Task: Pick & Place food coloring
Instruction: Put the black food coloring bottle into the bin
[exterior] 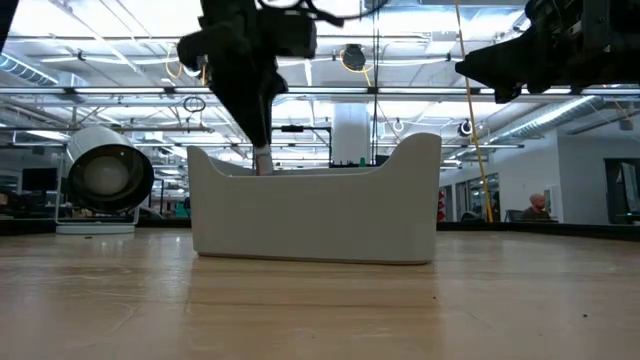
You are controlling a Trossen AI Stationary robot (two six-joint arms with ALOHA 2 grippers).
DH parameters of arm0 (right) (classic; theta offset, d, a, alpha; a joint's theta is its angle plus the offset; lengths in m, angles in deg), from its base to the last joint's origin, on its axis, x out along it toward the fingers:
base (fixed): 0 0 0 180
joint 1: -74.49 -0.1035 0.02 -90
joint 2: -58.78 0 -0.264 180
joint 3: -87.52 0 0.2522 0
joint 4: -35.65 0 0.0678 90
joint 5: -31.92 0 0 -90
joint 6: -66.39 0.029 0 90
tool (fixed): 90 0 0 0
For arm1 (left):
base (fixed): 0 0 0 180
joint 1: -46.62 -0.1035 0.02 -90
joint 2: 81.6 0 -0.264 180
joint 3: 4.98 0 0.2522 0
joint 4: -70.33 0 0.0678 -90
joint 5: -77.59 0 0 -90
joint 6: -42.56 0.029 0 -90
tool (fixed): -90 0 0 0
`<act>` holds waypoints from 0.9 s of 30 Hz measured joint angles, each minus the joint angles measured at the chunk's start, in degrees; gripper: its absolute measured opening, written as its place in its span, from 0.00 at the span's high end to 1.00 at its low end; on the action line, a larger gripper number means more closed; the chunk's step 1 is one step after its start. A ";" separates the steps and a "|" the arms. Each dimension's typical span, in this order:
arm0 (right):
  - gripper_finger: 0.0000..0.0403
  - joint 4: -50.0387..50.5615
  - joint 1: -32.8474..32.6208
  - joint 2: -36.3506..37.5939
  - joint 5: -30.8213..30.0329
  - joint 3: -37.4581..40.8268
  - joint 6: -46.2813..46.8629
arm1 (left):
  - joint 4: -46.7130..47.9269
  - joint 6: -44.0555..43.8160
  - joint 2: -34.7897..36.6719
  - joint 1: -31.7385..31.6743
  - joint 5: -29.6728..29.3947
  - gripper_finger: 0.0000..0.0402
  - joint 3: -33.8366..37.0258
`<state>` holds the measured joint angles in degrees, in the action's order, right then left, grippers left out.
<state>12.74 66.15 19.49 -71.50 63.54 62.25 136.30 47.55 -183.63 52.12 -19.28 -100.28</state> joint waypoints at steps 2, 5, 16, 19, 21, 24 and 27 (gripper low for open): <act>0.74 0.03 0.00 0.00 0.01 0.00 0.00 | -0.20 0.51 -1.59 -0.30 1.69 0.87 0.00; 0.74 0.03 0.00 0.00 -0.01 0.00 0.00 | -0.89 0.94 -3.26 -0.33 2.42 0.87 0.02; 0.74 0.03 0.00 0.02 0.01 0.00 0.00 | -1.32 -0.95 -6.45 -0.29 5.53 0.87 0.06; 0.74 0.09 0.00 0.00 0.01 0.00 0.00 | -1.18 -1.02 -7.67 -0.29 7.04 0.87 0.07; 0.74 0.02 0.00 0.02 -0.01 -0.01 0.00 | -1.11 -1.10 -8.06 -0.29 7.40 0.87 0.05; 0.74 0.05 0.00 0.00 -0.01 0.00 0.00 | -0.89 -1.32 -8.63 -0.27 7.58 0.87 0.01; 0.74 0.10 0.00 0.02 -0.01 0.00 0.00 | -1.24 -1.72 -8.90 -0.29 9.18 0.87 -0.01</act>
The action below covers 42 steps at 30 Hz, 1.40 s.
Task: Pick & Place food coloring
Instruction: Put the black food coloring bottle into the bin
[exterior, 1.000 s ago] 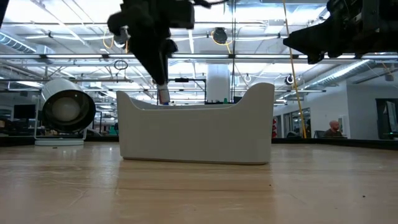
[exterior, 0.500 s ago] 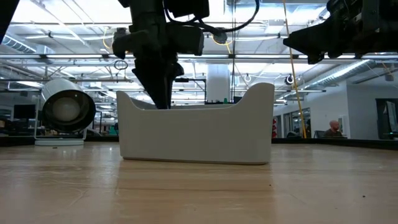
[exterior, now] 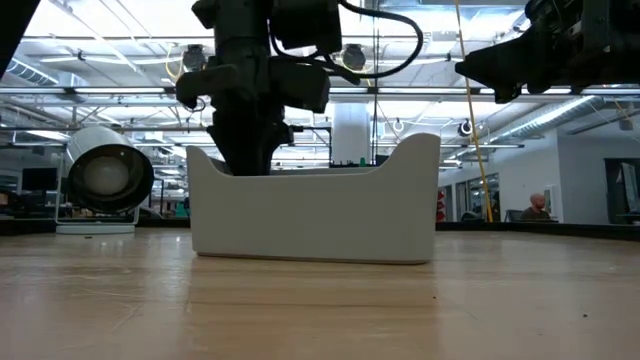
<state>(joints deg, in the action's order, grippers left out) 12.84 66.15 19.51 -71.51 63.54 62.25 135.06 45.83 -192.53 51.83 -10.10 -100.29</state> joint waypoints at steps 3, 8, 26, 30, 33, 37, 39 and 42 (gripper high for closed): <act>0.74 -0.04 0.01 0.00 0.02 0.00 0.00 | 0.10 -0.04 -0.29 0.00 1.26 0.87 0.05; 0.74 -0.02 0.00 0.00 0.02 0.00 0.00 | -0.28 -0.35 -0.22 0.01 2.16 0.87 0.05; 0.74 -0.02 0.00 0.00 0.02 0.00 0.00 | 0.76 -3.82 -0.08 0.00 2.23 0.53 -0.84; 0.74 -0.02 0.00 0.00 0.02 -0.01 0.00 | 1.42 -3.89 2.35 0.00 2.22 0.52 -2.24; 0.74 0.02 0.00 0.00 0.02 0.00 0.00 | 1.23 -3.30 6.24 0.00 2.15 0.52 -2.31; 0.74 0.00 0.00 -0.02 0.02 0.00 0.00 | -0.25 -2.88 14.44 -0.08 -1.39 0.52 -2.23; 0.74 0.01 0.02 -0.01 0.02 -0.02 0.24 | -3.83 -2.28 20.26 0.24 -4.42 0.52 -0.44; 0.74 0.56 0.02 -0.02 0.02 0.00 0.46 | -14.14 -0.24 30.79 1.27 -7.66 0.51 7.47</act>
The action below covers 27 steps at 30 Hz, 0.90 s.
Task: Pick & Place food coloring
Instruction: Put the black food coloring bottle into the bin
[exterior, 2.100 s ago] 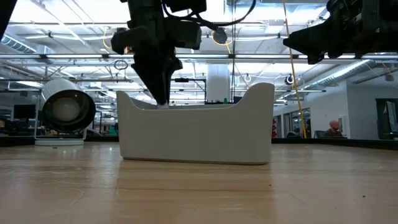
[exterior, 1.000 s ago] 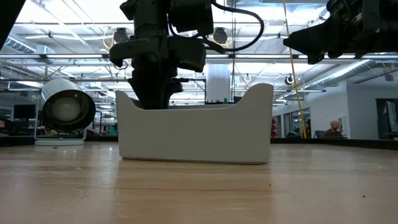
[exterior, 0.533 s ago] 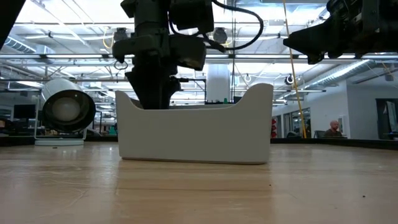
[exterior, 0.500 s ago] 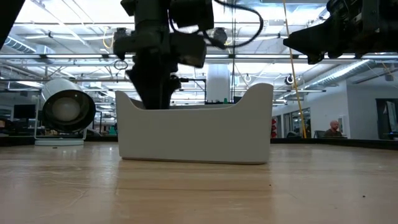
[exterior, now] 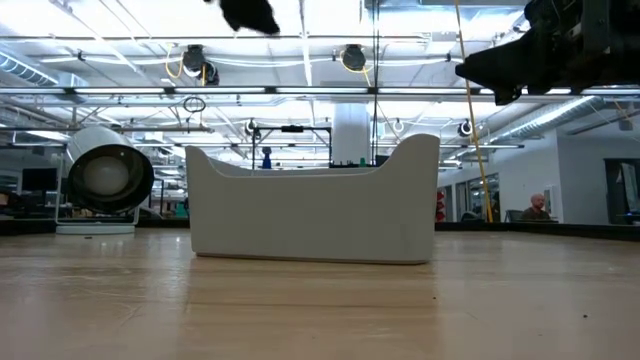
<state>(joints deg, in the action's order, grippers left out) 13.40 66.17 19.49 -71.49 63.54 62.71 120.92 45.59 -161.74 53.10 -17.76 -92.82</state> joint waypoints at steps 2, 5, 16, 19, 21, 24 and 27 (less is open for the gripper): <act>0.74 0.63 -0.01 0.02 0.00 0.00 0.02 | -8.82 1.82 7.96 0.59 0.08 0.51 8.80; 0.74 1.81 -0.01 0.00 0.00 0.00 1.01 | -21.94 2.52 19.40 0.73 0.09 0.51 23.32; 0.74 2.02 -0.01 0.00 0.00 0.00 5.42 | -42.33 -1.91 46.76 -0.90 -1.25 0.51 55.05; 0.74 1.98 -0.02 0.00 0.00 0.00 7.27 | -42.54 -1.56 52.54 -0.90 -1.25 0.51 58.24; 0.74 2.00 0.00 0.01 0.00 0.00 7.75 | -41.90 -0.71 56.26 -0.90 -1.26 0.51 59.88; 0.74 1.66 -0.02 0.00 0.00 0.00 8.19 | -39.15 -0.47 61.28 -0.90 -2.78 0.51 61.54; 0.74 1.56 -0.02 0.01 0.00 0.00 8.21 | -35.35 -0.50 65.77 -0.90 -5.08 0.51 62.51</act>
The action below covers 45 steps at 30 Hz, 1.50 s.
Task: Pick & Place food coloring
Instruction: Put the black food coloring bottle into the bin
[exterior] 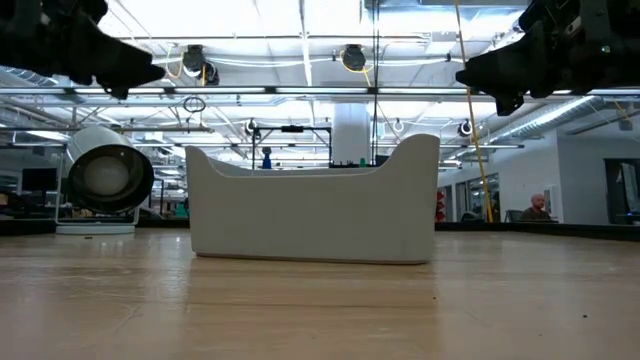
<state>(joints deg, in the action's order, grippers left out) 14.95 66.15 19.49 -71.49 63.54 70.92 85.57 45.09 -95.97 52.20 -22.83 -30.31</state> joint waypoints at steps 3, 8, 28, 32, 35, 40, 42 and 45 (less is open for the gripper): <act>0.74 -0.01 0.02 -0.01 0.00 0.00 -0.02 | 3.61 -0.09 3.56 0.00 -0.41 0.51 0.34; 0.74 0.00 0.01 0.00 0.00 0.00 -0.10 | 9.13 -0.04 8.41 0.00 -0.42 0.51 0.34; 0.74 -0.95 0.02 0.00 0.00 1.93 -0.68 | 13.16 -0.91 14.12 0.00 -5.43 0.51 0.43; 0.74 -5.12 0.00 0.02 0.00 3.84 -0.69 | 7.38 -0.38 14.12 0.00 -5.39 0.51 3.62; 0.74 -8.53 0.00 0.02 -0.17 4.96 -0.69 | 1.91 -0.46 14.12 0.00 -5.04 0.51 7.38; 0.74 -0.74 0.74 -0.05 -7.66 1.77 1.18 | -3.69 -0.52 13.73 -0.04 -4.40 0.51 10.35; 0.74 9.27 1.97 -0.71 -8.89 -3.42 2.07 | -3.56 -0.26 13.65 -0.04 -3.69 0.51 10.35; 0.74 26.58 5.48 -3.96 -8.97 -14.81 2.69 | -3.33 -0.22 13.44 -0.07 -5.18 0.51 10.35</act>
<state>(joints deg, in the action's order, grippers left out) 41.53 71.63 15.53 -80.45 48.73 73.62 82.25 44.87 -82.53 52.13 -28.01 -19.96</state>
